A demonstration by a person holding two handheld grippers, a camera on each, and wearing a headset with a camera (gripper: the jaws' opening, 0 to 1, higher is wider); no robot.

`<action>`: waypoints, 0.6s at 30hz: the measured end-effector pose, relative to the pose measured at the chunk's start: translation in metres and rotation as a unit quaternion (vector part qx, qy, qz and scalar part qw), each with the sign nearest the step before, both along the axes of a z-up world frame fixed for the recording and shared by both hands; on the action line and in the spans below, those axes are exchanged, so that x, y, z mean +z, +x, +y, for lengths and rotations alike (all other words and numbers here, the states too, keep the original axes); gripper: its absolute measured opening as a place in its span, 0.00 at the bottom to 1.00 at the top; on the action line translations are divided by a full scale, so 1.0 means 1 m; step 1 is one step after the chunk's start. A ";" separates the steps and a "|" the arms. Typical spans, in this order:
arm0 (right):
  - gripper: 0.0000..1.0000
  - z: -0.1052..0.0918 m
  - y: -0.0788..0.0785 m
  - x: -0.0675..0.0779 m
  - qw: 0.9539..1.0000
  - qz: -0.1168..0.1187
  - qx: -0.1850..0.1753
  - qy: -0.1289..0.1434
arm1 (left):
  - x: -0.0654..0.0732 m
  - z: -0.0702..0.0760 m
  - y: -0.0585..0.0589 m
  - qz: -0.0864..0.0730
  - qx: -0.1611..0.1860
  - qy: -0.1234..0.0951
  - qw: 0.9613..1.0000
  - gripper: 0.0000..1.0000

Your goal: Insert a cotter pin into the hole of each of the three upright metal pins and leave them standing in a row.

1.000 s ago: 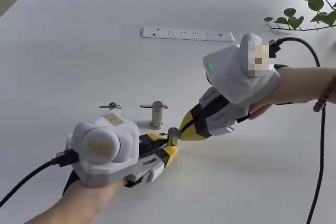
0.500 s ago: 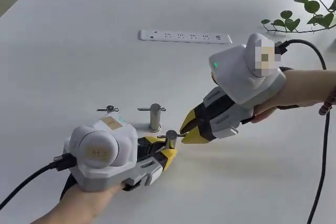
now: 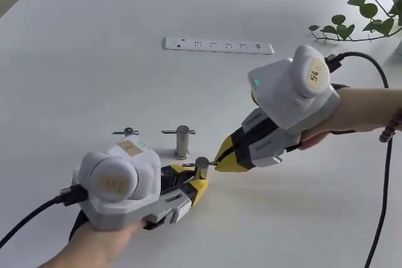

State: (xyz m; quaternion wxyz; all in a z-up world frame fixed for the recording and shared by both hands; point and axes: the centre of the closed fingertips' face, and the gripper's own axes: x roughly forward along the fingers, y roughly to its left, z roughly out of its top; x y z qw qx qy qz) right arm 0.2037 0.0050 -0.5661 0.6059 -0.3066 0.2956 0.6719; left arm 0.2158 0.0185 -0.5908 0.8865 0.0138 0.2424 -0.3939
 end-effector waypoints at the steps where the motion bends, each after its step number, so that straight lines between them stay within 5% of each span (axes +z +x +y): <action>1: 0.00 0.002 0.000 0.000 1.000 -0.001 0.001 0.002 | 0.000 0.000 0.000 0.001 0.000 -0.001 1.000 0.12; 10: 0.00 0.011 0.000 -0.002 1.000 -0.003 0.004 0.004 | 0.000 0.000 0.000 0.002 -0.001 0.000 1.000 0.12; 13: 0.00 0.012 0.000 -0.002 1.000 0.000 -0.001 0.006 | -0.001 0.001 0.000 0.015 0.006 -0.002 1.000 0.13; 18: 0.06 0.013 -0.002 -0.001 1.000 0.005 -0.006 0.007 | -0.002 0.006 0.000 0.015 0.006 0.006 1.000 0.28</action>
